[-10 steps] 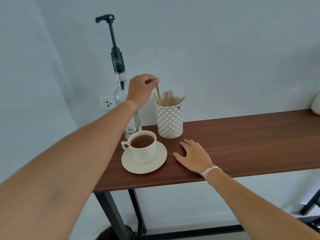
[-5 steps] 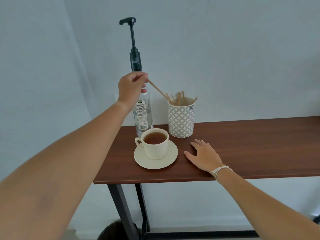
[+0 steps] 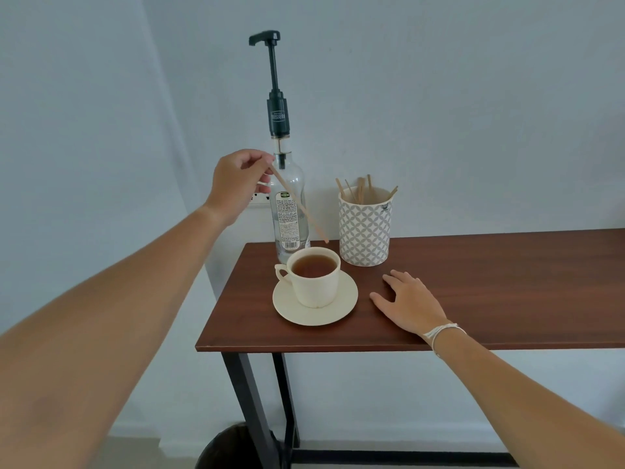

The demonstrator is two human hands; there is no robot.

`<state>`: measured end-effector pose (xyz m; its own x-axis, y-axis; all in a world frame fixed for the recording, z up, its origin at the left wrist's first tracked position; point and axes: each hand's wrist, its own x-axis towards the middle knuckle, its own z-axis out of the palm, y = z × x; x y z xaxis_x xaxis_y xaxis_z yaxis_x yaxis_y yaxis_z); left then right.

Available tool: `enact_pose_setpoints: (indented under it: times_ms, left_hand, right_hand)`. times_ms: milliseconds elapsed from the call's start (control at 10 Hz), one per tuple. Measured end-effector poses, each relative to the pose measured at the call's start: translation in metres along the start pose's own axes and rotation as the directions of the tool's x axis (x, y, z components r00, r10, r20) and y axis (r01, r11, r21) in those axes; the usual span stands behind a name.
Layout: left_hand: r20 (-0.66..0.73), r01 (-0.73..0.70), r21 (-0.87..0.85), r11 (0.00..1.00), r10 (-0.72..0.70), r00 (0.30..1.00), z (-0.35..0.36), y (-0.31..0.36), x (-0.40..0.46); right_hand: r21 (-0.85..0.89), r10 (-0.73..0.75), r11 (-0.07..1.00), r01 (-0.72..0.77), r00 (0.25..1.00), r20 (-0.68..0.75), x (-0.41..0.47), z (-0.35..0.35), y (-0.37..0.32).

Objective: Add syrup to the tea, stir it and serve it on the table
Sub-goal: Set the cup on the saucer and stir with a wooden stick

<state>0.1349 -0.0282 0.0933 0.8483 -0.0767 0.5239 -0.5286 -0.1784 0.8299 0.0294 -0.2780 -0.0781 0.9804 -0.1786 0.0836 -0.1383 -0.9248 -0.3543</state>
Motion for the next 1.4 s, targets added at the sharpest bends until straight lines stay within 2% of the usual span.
enact_pose_setpoints:
  times_ms: [300, 500, 800, 1000, 1200, 1400]
  left_hand:
    - [0.172, -0.059, 0.241, 0.969, 0.017, 0.985, 0.012, -0.021, -0.012]
    - [0.211, -0.104, 0.346, 0.932, 0.03, 0.977, 0.02, -0.03, -0.017]
    - [0.265, -0.087, 0.358, 0.93, -0.012, 0.964, 0.011, -0.024, -0.018]
    - [0.291, 0.013, 0.271, 0.963, -0.095, 0.952, 0.018, -0.023, -0.02]
    - [0.251, 0.002, 0.231, 0.973, -0.062, 0.966, 0.032, -0.027, -0.022]
    - [0.216, -0.043, 0.318, 0.947, -0.028, 0.976, 0.021, -0.03, -0.018]
  right_hand:
    - [-0.004, -0.003, 1.0, 0.003, 1.0, -0.007, 0.001, 0.001, 0.0]
    - [-0.013, -0.003, 1.0, 0.003, 1.0, 0.001, 0.0, 0.0, 0.0]
    - [-0.024, -0.004, 1.0, 0.004, 1.0, -0.003, 0.0, 0.0, 0.0]
    - [-0.015, -0.004, 1.0, 0.004, 1.0, -0.004, -0.001, 0.0, 0.0]
    - [-0.018, -0.007, 1.0, 0.007, 1.0, -0.001, -0.001, 0.0, 0.001]
    - [-0.009, -0.005, 1.0, 0.005, 1.0, -0.004, 0.0, 0.001, 0.002]
